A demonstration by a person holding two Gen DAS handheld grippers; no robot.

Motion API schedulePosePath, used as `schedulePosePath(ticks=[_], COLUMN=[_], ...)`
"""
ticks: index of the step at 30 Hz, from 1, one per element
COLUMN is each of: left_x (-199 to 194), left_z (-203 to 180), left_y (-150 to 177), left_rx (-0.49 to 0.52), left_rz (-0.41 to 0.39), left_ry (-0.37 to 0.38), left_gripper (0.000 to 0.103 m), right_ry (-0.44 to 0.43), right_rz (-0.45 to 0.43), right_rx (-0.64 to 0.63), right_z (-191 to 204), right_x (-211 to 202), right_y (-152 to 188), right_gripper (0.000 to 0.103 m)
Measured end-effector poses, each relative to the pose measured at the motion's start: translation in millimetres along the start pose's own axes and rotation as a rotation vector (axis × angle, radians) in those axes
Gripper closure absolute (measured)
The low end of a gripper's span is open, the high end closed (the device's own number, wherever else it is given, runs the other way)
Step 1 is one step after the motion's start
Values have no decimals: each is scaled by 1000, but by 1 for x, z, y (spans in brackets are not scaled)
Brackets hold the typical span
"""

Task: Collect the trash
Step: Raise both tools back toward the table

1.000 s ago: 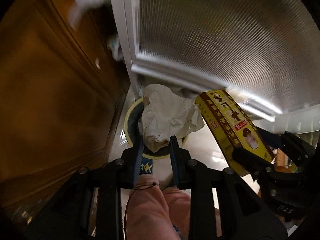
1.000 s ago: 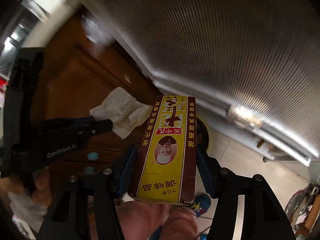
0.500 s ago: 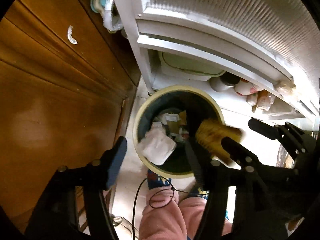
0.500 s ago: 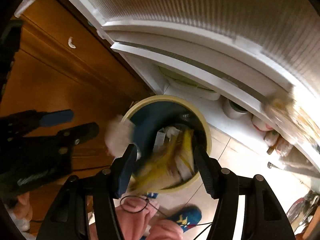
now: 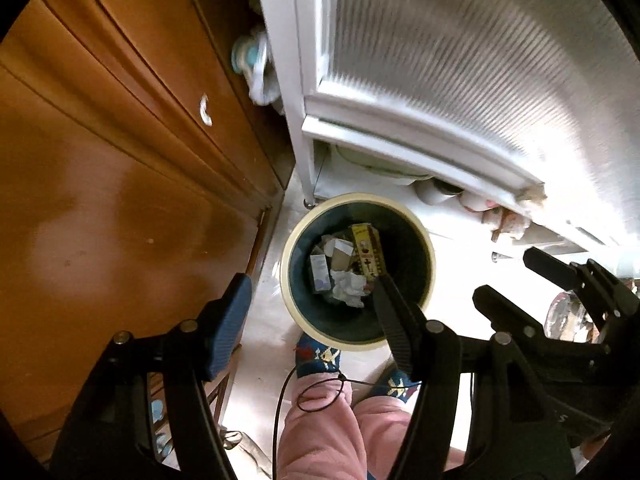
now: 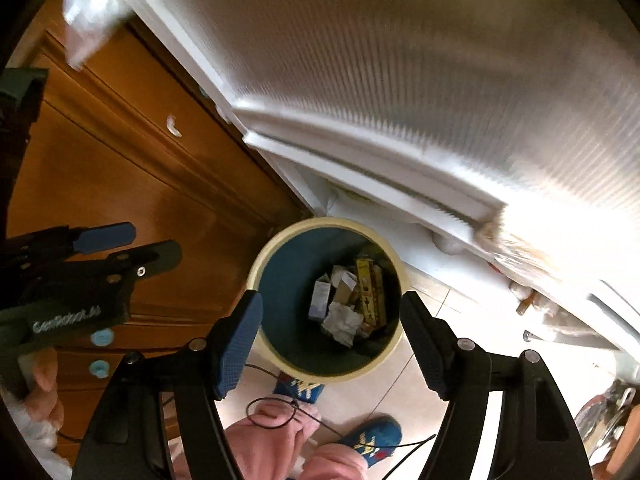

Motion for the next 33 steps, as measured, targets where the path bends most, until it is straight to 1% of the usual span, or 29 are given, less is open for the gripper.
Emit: schedulePosePath(ticks=[3,6,13,16,19,21,25,28,33], left_x=[-38,-75,-188,-238,-279,-310,-351,-379,-409], left_z=[3,8,31,42,50,55,59,58,51], left_y=[-3,-5,-17,-24,-31,-37,-49,-62,-88], left_rx=[8,7,15,17,21,30,54,80,144], left_rz=[-25,-52,-159,-214,-259,-293,-330,-349,-383], left_ry=[11,27,59,68,84,105,133,183,258], left_gripper=[43,43,43,43,43,43,43,43,43], right_ry=[-11,-20,-55,-58,-52,-43,-16,10,97], right_rz=[-23,-45,-146,-189,-228,-258,-321,-371,-460], right_rx=[-1,-17,-29,-45,-54,-55,-53,-43,-17], right_z=[15,41,96,115,131,139,150,159,164], right_x=[-31,-71,-168,-210,-248,-273,-317,-351,-392], right_y=[0,-3,-19,-27,-35,-39,-46,-50,-63], right_gripper=[31,31,31,31,31,31,31,31,31])
Point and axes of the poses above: each gripper's, at about its wrist camera, not at the fingertips, and x roughly the way its jaws point, z to its left, y to its underside, the point moved 1 cm from there along x, roughly the way its jaws point, and after that the axes turned 14 degrees about -y, right-handed, at the moved point
